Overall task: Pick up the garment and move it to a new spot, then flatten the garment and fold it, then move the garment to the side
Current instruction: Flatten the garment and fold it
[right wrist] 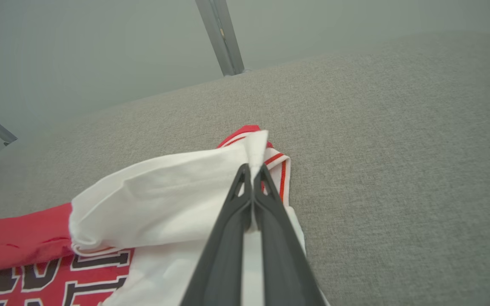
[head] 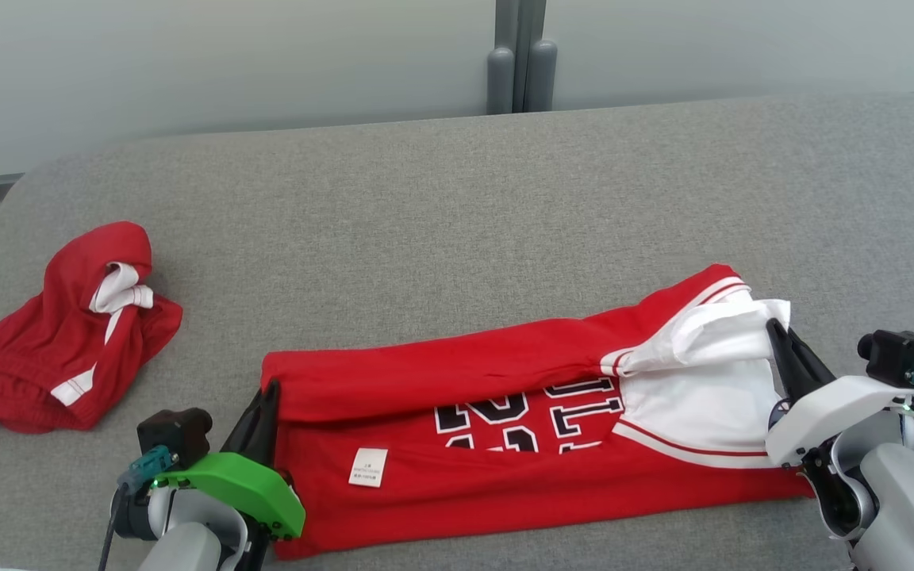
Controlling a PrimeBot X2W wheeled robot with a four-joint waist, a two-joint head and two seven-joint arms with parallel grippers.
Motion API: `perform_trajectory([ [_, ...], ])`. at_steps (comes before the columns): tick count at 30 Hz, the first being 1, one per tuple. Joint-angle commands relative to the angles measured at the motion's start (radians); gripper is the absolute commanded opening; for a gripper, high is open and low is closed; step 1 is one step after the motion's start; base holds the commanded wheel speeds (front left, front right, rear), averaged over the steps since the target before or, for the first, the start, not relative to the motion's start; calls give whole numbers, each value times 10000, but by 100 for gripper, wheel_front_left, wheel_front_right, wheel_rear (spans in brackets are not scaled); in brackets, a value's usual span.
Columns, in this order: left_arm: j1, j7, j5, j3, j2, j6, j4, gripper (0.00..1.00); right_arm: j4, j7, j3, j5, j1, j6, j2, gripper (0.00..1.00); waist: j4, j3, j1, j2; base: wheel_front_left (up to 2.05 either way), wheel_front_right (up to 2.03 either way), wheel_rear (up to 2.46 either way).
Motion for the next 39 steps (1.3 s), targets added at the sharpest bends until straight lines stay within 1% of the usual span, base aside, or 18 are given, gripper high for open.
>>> perform_trajectory([
  [1, 249, -1, -98, 13, -17, -18, 6, 0, -43, -39, -109, -119, 214, -17, 23, 0, -81, -103, 1, 0, 0, 0, 0],
  [12, 836, -1, -105, 138, -189, -18, 2, 0, -51, -40, -417, -364, 871, -17, 381, 0, -166, -320, 1, 0, 0, 0, 0],
  [13, 875, -1, -119, 142, -191, -18, 24, 5, -6, -40, -386, -325, 919, -17, 393, 0, -163, -326, 1, 0, 0, 0, 0],
  [14, 914, -1, -121, 152, -183, -18, 54, 36, 83, -40, -332, -352, 967, -17, 359, 4, -157, -331, 1, 0, 0, 0, 0],
  [15, 914, -1, -121, 152, -183, -18, 54, 36, 83, -40, -332, -352, 967, -17, 359, 4, -157, -331, 1, 0, 0, 0, 0],
  [16, 951, -1, -98, 188, -180, -18, 90, 100, 194, -38, -274, -402, 1021, -17, 307, 64, -150, -337, 1, 0, 0, 0, 0],
  [17, 987, -1, -59, 245, -188, -18, 109, 100, 227, -39, -255, -432, 1025, -17, 264, 100, -143, -340, 1, 0, 0, 0, 0],
  [20, 1207, -1, 198, 569, -219, -18, 71, 100, 305, -36, -491, -408, 1167, -17, 183, 100, -124, -352, 1, 0, 0, 0, 0],
  [24, 1612, -2, 753, 1326, -365, -6, -143, 100, 144, -34, -1244, -673, 1517, -17, 142, 100, -85, -391, 1, 0, 0, 0, 0],
  [25, 1861, -1, 1047, 1723, -509, -3, -319, 100, -33, -34, -1628, -878, 1711, -15, 244, 100, -64, -431, 1, 0, 0, 0, 0],
  [27, 2061, -1, 1453, 2062, -591, -4, -565, 100, -317, -34, -2031, -1177, 1882, -15, 330, 100, -51, -468, 1, 0, 0, 0, 0],
  [31, 2446, 1, 2072, 2796, -854, 33, -1120, 100, -1065, -34, -2475, -1914, 2090, -15, 713, 100, -24, -538, 1, 0, 0, 0, 0],
  [35, 2625, -1, 2539, 3070, -995, 5, -1355, 100, -1632, -34, -2454, -2557, 2198, -15, 1071, 100, 42, -560, 1, 0, 0, 0, 0],
  [39, 2726, -1, 2688, 3138, -1152, -13, -1319, 100, -1375, -34, -2071, -2984, 2045, -17, 1326, 100, 118, -555, 1, 0, 0, 0, 0],
])
